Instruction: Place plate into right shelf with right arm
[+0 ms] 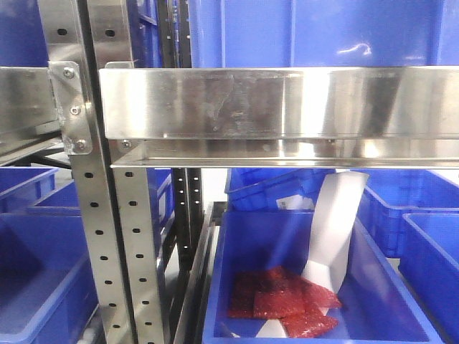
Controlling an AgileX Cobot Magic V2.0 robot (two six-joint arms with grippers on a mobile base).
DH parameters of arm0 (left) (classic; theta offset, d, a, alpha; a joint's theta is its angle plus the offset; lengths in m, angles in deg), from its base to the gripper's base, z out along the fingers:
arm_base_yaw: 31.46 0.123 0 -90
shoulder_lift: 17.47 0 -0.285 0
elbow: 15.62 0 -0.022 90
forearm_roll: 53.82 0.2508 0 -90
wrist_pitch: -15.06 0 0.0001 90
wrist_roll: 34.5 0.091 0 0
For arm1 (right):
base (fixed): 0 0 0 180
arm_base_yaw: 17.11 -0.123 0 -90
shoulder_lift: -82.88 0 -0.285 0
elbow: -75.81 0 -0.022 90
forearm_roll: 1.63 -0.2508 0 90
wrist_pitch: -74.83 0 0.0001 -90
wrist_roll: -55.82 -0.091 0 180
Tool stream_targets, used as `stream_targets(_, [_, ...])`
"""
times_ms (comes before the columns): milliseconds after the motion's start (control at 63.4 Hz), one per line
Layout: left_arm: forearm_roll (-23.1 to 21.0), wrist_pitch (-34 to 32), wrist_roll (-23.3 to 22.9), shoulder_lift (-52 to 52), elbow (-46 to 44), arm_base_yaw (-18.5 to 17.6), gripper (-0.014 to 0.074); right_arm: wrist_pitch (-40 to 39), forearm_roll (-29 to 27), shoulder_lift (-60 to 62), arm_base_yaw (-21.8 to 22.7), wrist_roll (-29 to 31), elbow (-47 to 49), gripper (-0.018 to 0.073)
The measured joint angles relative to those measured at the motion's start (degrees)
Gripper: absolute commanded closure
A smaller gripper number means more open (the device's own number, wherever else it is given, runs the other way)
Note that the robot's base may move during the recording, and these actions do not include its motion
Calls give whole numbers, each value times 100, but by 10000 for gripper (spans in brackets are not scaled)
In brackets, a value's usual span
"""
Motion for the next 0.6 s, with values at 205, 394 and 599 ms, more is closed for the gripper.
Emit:
stream_targets(205, [0, 0, 0, 0, 0, 0, 643, -91, 266, 1547, 462, 0, -1352, 508])
stream_targets(394, [0, 0, 0, 0, 0, 0, 643, -326, 530, 3089, 532, 0, -2809, 508])
stream_targets(599, [0, 0, 0, 0, 0, 0, 643, -334, 594, 4600, 532, 0, -4230, 508])
